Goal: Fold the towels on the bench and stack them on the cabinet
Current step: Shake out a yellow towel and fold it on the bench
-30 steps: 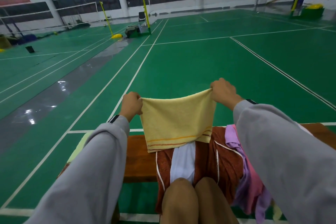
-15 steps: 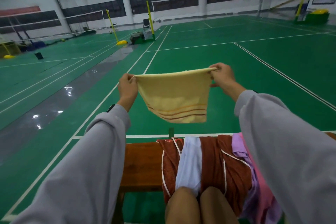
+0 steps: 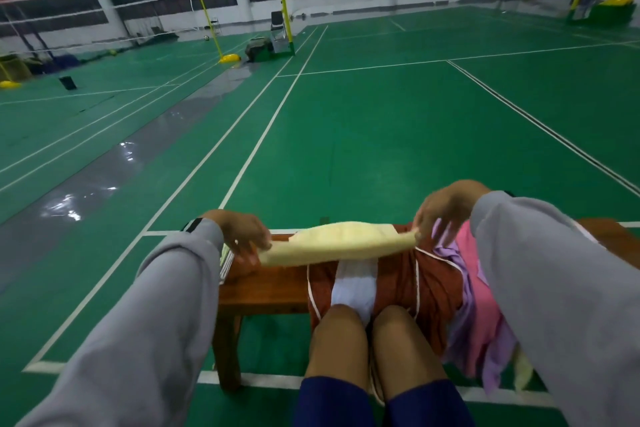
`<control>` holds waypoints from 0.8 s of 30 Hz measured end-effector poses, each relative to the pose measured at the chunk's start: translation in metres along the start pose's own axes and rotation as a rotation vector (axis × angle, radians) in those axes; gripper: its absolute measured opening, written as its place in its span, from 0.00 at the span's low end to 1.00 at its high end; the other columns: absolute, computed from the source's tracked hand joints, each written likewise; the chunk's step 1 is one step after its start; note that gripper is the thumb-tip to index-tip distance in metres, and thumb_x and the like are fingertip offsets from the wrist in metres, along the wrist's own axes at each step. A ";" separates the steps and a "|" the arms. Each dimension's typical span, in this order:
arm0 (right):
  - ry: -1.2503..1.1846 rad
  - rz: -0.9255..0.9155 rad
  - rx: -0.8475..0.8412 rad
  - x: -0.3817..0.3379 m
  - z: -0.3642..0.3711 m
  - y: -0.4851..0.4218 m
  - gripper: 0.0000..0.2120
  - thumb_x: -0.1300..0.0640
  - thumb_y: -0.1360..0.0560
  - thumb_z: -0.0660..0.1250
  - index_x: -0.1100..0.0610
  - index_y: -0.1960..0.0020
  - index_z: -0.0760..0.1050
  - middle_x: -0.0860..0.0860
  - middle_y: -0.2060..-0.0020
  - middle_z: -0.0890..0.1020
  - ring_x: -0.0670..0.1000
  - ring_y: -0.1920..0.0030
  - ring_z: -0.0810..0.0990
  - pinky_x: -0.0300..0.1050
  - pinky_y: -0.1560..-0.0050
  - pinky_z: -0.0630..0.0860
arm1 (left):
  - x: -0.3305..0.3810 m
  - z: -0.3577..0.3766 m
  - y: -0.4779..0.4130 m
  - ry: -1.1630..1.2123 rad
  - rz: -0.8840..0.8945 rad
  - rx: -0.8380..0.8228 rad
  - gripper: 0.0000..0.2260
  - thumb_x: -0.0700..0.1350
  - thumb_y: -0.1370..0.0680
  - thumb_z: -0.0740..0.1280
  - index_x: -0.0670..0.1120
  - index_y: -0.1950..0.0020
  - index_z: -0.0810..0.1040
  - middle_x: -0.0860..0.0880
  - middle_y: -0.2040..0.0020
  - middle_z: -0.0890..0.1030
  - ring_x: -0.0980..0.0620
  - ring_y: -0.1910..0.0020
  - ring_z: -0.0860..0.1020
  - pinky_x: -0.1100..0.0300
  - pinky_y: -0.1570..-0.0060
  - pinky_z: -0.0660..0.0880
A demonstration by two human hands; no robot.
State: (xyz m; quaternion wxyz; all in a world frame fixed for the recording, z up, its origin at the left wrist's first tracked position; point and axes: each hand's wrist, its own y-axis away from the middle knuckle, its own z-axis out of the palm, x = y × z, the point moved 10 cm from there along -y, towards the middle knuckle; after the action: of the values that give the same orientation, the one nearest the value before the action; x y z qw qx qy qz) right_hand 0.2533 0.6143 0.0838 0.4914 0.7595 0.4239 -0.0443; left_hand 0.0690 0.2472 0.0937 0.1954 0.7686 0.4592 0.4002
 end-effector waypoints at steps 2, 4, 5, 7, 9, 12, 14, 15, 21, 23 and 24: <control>0.118 0.084 -0.109 0.016 0.028 -0.003 0.09 0.65 0.25 0.74 0.59 0.44 0.81 0.57 0.52 0.83 0.54 0.56 0.82 0.46 0.61 0.83 | -0.008 0.025 0.002 -0.026 -0.078 -0.106 0.06 0.41 0.18 0.69 0.43 0.42 0.80 0.46 0.54 0.87 0.46 0.53 0.86 0.48 0.45 0.82; 0.150 0.043 -0.057 0.014 0.033 -0.016 0.09 0.64 0.26 0.76 0.58 0.46 0.83 0.58 0.52 0.83 0.53 0.58 0.81 0.45 0.61 0.82 | -0.002 0.033 -0.008 -0.077 -0.067 -0.097 0.04 0.42 0.19 0.69 0.45 0.45 0.81 0.48 0.55 0.87 0.48 0.53 0.85 0.49 0.43 0.81; 0.128 0.008 -0.006 0.010 0.033 -0.023 0.09 0.64 0.27 0.77 0.57 0.48 0.83 0.58 0.54 0.84 0.52 0.60 0.82 0.44 0.62 0.81 | 0.003 0.035 -0.013 -0.104 -0.052 -0.075 0.03 0.43 0.18 0.68 0.46 0.46 0.81 0.48 0.55 0.86 0.48 0.55 0.85 0.50 0.45 0.82; 0.059 -0.057 0.114 0.002 0.027 -0.032 0.07 0.66 0.26 0.75 0.59 0.49 0.83 0.58 0.58 0.85 0.53 0.65 0.84 0.43 0.68 0.80 | 0.012 0.028 -0.027 -0.156 -0.027 0.023 0.03 0.42 0.18 0.67 0.45 0.47 0.81 0.46 0.53 0.85 0.49 0.59 0.85 0.56 0.56 0.82; 0.067 -0.107 0.245 -0.009 0.015 -0.039 0.05 0.67 0.24 0.73 0.60 0.50 0.83 0.58 0.60 0.85 0.52 0.69 0.84 0.41 0.73 0.78 | 0.023 0.012 -0.040 -0.238 0.023 0.184 0.05 0.42 0.17 0.66 0.43 0.45 0.81 0.47 0.54 0.82 0.52 0.62 0.82 0.62 0.65 0.78; 0.216 -0.125 0.454 -0.021 -0.009 -0.049 0.05 0.64 0.22 0.70 0.58 0.48 0.84 0.51 0.64 0.82 0.49 0.72 0.81 0.40 0.74 0.76 | 0.032 -0.008 -0.056 -0.332 0.058 0.400 0.07 0.41 0.18 0.66 0.42 0.44 0.82 0.49 0.57 0.80 0.54 0.64 0.77 0.62 0.63 0.75; 0.284 -0.113 0.540 -0.022 -0.021 -0.061 0.05 0.60 0.23 0.70 0.54 0.50 0.84 0.50 0.61 0.84 0.50 0.65 0.81 0.42 0.65 0.78 | 0.026 -0.016 -0.068 -0.348 0.043 0.463 0.07 0.41 0.19 0.65 0.42 0.47 0.82 0.47 0.55 0.82 0.52 0.64 0.78 0.57 0.58 0.78; 0.313 -0.106 0.577 -0.022 -0.026 -0.067 0.05 0.57 0.24 0.70 0.53 0.51 0.85 0.50 0.57 0.85 0.51 0.61 0.82 0.44 0.58 0.79 | 0.021 -0.018 -0.074 -0.349 0.032 0.482 0.07 0.41 0.19 0.65 0.43 0.48 0.82 0.46 0.55 0.83 0.51 0.63 0.79 0.56 0.57 0.79; 0.453 -0.058 0.691 -0.022 -0.028 -0.101 0.07 0.55 0.25 0.68 0.52 0.50 0.83 0.53 0.52 0.84 0.57 0.52 0.82 0.46 0.54 0.73 | -0.009 -0.015 -0.105 -0.365 -0.015 0.515 0.06 0.42 0.20 0.64 0.46 0.53 0.81 0.48 0.56 0.81 0.48 0.57 0.78 0.58 0.59 0.71; 0.495 -0.039 0.693 -0.020 -0.022 -0.116 0.07 0.57 0.25 0.67 0.54 0.49 0.82 0.54 0.51 0.84 0.58 0.53 0.82 0.46 0.54 0.73 | -0.020 -0.009 -0.115 -0.364 -0.029 0.510 0.06 0.44 0.19 0.64 0.46 0.51 0.80 0.49 0.57 0.79 0.49 0.58 0.76 0.60 0.61 0.70; 0.508 -0.032 0.686 -0.019 -0.018 -0.125 0.08 0.58 0.25 0.66 0.55 0.49 0.81 0.55 0.51 0.84 0.58 0.53 0.82 0.46 0.54 0.74 | -0.025 -0.007 -0.120 -0.367 -0.031 0.508 0.06 0.45 0.19 0.64 0.46 0.50 0.80 0.49 0.57 0.79 0.49 0.58 0.76 0.60 0.60 0.70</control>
State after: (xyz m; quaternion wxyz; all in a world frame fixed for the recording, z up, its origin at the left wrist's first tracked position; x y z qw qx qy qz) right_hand 0.1494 0.6369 0.0134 0.0896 0.8589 0.5042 -0.0017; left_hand -0.0087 0.2850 0.0070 0.0830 0.8451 0.5132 0.1243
